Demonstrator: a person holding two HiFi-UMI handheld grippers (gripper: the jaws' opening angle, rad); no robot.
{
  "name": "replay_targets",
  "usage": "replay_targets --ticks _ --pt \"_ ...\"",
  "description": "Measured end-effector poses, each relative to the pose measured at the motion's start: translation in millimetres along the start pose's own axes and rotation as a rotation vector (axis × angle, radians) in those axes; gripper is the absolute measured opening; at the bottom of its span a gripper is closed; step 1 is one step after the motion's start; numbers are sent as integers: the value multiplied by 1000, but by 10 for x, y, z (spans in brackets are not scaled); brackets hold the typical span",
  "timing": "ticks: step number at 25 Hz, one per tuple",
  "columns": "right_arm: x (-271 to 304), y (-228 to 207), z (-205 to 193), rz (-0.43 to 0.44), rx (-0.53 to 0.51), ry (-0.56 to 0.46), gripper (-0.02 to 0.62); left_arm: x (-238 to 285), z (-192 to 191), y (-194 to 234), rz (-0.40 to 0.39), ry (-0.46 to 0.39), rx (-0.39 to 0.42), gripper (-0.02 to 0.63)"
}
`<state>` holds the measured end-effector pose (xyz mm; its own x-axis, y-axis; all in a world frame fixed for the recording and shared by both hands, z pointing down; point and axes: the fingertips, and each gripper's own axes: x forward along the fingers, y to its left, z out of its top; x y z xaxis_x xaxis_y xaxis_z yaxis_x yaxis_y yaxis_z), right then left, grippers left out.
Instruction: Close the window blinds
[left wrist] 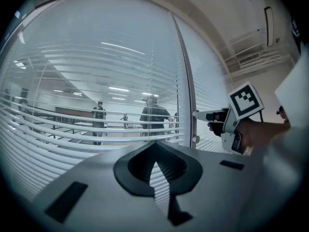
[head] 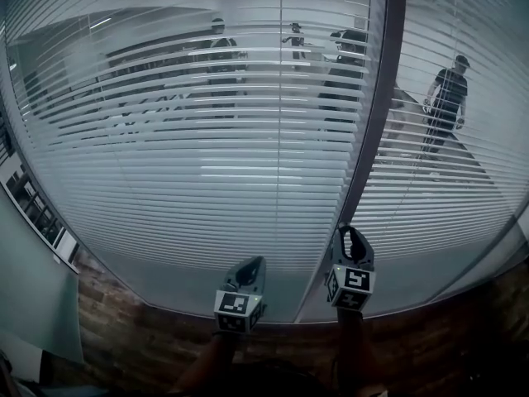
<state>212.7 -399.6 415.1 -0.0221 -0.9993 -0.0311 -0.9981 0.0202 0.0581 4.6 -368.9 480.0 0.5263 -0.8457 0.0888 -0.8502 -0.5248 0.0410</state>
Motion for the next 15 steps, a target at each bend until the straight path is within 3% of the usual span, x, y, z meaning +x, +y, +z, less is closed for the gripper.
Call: replay_targets --ticks 9,15 --pt "-15 0 14 14 -7 -8 124 -25 3 25 7 -18 8 1" --pt "7 16 8 33 -150 -13 124 -58 56 48 16 -6 2 0"
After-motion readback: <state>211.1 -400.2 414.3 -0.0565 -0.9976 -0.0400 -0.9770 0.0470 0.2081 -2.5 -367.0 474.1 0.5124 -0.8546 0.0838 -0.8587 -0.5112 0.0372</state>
